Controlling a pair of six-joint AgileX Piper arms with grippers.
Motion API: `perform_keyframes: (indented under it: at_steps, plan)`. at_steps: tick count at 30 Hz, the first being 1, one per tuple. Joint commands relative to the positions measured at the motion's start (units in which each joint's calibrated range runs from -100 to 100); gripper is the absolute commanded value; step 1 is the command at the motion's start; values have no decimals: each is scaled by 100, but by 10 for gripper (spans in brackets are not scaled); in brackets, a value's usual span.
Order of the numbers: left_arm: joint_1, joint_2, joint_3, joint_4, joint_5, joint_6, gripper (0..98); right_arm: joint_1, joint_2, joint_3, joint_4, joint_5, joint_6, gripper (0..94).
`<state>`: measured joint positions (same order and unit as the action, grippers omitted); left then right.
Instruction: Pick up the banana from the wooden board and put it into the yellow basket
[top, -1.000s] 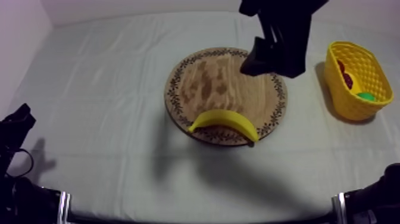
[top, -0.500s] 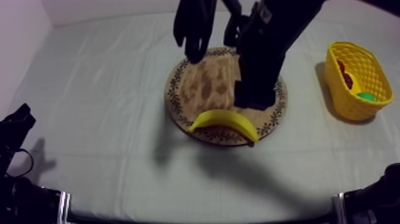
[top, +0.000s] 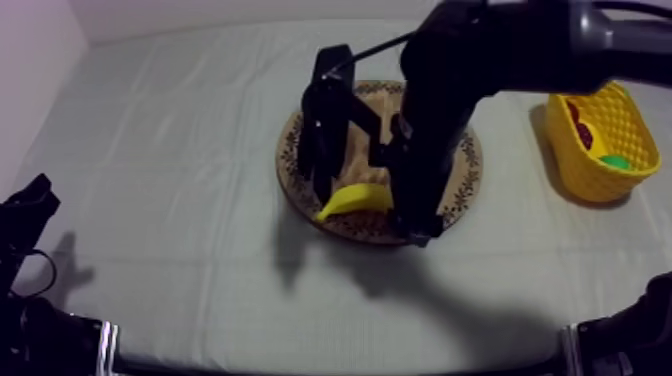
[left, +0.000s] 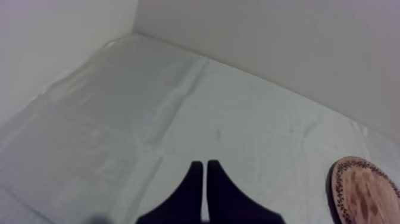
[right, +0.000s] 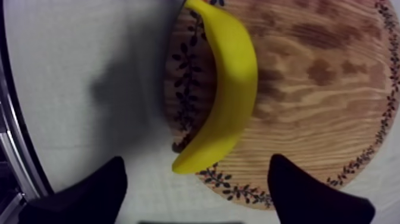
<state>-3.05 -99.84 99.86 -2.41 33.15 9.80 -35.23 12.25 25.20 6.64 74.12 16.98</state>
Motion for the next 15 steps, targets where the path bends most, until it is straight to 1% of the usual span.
perform_keyframes:
  at_steps: [1,7,15]
  plan:
    - [-2,2,3,-1,-1,-1,1,0,219,-18,2,-156,1,818]
    - [-2,2,3,-1,-1,-1,1,34,760,-375,-42,-361,15,811]
    - [-2,2,3,-1,-1,-1,1,114,1494,-893,45,-594,-18,811]
